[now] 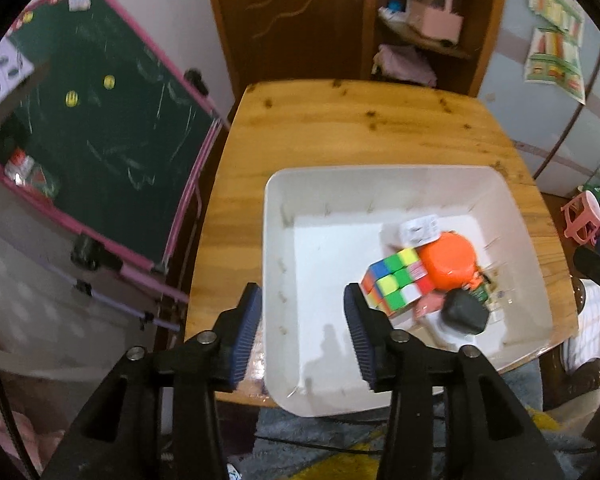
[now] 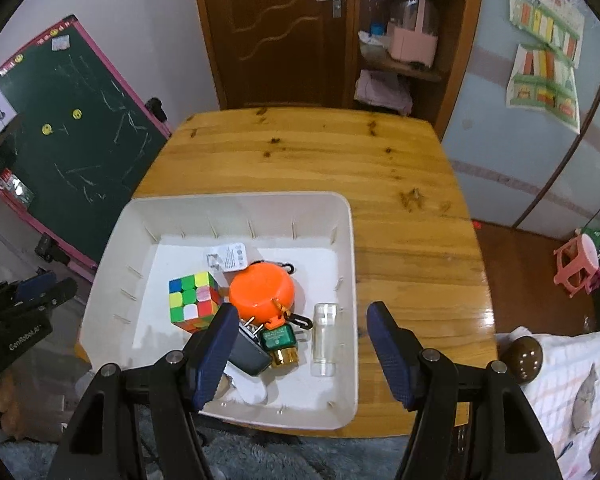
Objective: Organize rigid objects
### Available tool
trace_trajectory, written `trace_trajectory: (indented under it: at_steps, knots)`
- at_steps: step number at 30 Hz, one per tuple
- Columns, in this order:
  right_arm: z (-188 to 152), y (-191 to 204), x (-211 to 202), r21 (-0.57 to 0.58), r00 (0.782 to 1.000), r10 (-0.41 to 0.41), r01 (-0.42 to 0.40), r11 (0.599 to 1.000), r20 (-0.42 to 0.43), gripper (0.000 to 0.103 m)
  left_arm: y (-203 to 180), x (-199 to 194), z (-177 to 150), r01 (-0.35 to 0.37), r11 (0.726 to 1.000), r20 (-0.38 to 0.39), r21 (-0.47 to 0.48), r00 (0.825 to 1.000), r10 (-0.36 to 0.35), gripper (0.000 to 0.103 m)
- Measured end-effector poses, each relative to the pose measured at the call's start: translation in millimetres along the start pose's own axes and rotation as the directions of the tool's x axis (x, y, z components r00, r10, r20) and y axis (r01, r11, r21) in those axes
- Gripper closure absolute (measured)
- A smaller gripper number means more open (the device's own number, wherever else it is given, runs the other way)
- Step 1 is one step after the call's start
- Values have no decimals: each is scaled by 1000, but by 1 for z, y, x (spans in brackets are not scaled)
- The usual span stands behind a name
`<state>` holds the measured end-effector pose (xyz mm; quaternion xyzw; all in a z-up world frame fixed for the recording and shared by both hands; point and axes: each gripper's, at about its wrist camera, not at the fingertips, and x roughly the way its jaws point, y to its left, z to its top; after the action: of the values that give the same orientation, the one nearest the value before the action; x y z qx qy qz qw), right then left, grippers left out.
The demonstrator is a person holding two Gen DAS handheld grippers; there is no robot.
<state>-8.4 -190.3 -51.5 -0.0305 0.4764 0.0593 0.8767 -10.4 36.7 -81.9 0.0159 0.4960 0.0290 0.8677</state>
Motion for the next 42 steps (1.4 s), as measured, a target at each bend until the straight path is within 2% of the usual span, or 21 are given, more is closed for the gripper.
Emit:
trace_trajectory:
  at_steps: [2, 6, 9, 11, 13, 15, 23, 27, 42]
  knots:
    - [1, -2, -11, 7, 1000, -1, 1, 1000, 18, 35, -4, -8, 4, -3, 1000, 29, 15, 1000, 3, 54]
    - [1, -3, -30, 24, 998, -13, 11, 1000, 60, 25, -8, -21, 11, -2, 1000, 67, 25, 998, 0, 54]
    - [1, -3, -36, 32, 997, -28, 26, 999, 77, 25, -9, -30, 17, -12, 1000, 84, 25, 996, 10, 54]
    - [0, -1, -37, 38, 997, -27, 24, 999, 79, 25, -8, -32, 20, 4, 1000, 66, 12, 998, -5, 53]
    - [0, 1, -37, 38, 997, -25, 22, 999, 77, 25, -5, -35, 24, 68, 997, 31, -27, 997, -67, 52]
    - [0, 4, -39, 36, 996, -37, 34, 999, 82, 25, -7, -38, 26, 81, 996, 29, -30, 996, -80, 51]
    - [-1, -1, -45, 89, 993, -51, 42, 995, 103, 25, -22, -51, 20, 56, 998, 72, -20, 996, -55, 51]
    - [-1, -10, -41, 137, 996, -35, 23, 990, 83, 25, -24, -49, 21, 47, 998, 68, -30, 997, -45, 51]
    - [2, -17, -30, 141, 996, -71, 62, 988, 58, 25, -29, -41, 24, 41, 999, 52, -29, 998, -39, 51]
